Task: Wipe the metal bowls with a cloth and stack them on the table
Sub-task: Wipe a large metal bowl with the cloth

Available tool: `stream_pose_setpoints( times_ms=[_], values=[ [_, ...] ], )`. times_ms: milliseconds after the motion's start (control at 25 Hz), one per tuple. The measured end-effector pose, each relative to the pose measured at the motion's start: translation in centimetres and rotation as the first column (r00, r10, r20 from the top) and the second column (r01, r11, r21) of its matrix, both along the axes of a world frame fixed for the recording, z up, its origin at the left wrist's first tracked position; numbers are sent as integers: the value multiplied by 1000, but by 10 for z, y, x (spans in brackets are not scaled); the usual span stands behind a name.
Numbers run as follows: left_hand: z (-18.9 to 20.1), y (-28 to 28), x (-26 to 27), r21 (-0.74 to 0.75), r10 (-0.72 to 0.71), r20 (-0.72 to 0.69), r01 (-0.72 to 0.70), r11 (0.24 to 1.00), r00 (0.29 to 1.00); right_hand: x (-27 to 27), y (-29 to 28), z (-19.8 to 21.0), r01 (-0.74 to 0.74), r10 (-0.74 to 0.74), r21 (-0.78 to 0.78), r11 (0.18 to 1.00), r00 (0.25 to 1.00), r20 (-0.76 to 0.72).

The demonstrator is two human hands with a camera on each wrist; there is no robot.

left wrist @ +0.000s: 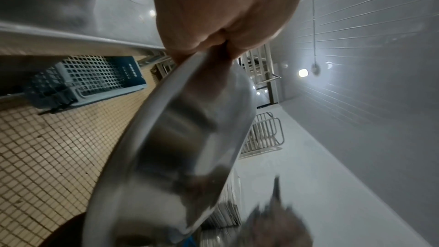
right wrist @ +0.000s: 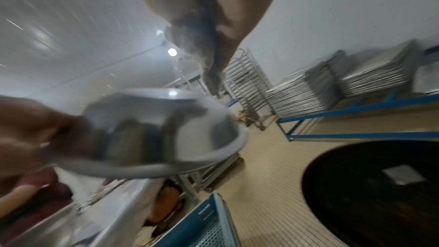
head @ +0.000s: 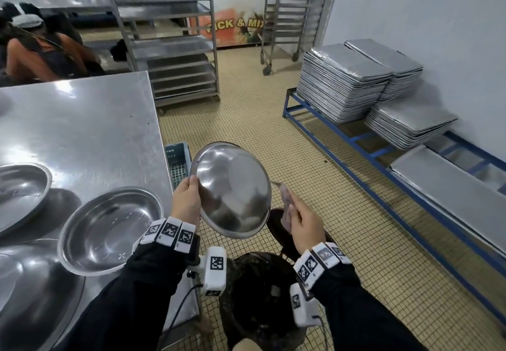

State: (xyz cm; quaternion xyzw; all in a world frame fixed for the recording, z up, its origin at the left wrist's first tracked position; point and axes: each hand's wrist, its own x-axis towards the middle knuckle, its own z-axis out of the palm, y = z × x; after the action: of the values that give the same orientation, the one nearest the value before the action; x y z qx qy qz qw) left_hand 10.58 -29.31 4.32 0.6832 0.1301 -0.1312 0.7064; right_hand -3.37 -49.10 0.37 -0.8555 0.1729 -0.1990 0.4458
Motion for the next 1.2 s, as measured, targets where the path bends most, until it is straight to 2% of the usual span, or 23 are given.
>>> stream_pose_setpoints(
  times_ms=[40, 120, 200, 240, 320, 440, 600, 680, 760, 840, 920, 1040, 1120, 1200],
  values=[
    [1, -2, -3, 9, -13, 11, 13, 1000, 1000, 2, 9, 4, 42, -42, 9, 999, 996, 72],
    [5, -9, -10, 13, -44, 35, 43, 999, 998, 9, 34, 12, -52, 56, -36, 998, 988, 145],
    [11, -16, -17, 20, -70, 75, 68, 997, 995, 21, 56, 16, -173, 212, -254, 952, 967, 138],
    [15, -19, -19, 27, -83, 107, 81, 996, 991, 29, 61, 18, -181, 244, -366, 913, 960, 135],
    [22, -23, -22, 32, -117, 157, 113, 993, 981, 54, 56, 34, -135, 210, -453, 881, 971, 118],
    [31, -21, -16, 47, -115, 173, 109, 993, 978, 87, 25, 55, -75, 86, -417, 906, 996, 8],
    [33, -15, -6, 31, -76, 145, 72, 997, 987, 68, -7, 36, -132, 110, -203, 970, 987, -116],
    [31, -13, -3, 30, -41, 123, 37, 999, 992, 43, 5, 15, -179, 153, -225, 958, 980, -127],
    [29, -14, -1, 38, -15, 94, 11, 999, 995, 27, 29, 1, -217, 176, -323, 921, 973, -153],
    [28, -17, 0, 64, 5, 89, -11, 998, 996, 31, 52, 0, -231, 196, -380, 896, 972, -128],
    [32, -22, -1, 104, -2, 138, -13, 995, 990, 48, 64, 12, -199, 198, -349, 916, 979, -40],
    [39, -28, -2, 115, -48, 185, 27, 993, 981, 84, 54, 37, -123, 132, -355, 927, 991, 0],
    [40, -30, -2, 107, -59, 176, 41, 993, 983, 104, 30, 47, -119, 106, -397, 910, 993, -55],
    [40, -30, -1, 72, -52, 163, 41, 997, 985, 110, 2, 49, -138, 104, -335, 932, 988, -117]
  ],
)
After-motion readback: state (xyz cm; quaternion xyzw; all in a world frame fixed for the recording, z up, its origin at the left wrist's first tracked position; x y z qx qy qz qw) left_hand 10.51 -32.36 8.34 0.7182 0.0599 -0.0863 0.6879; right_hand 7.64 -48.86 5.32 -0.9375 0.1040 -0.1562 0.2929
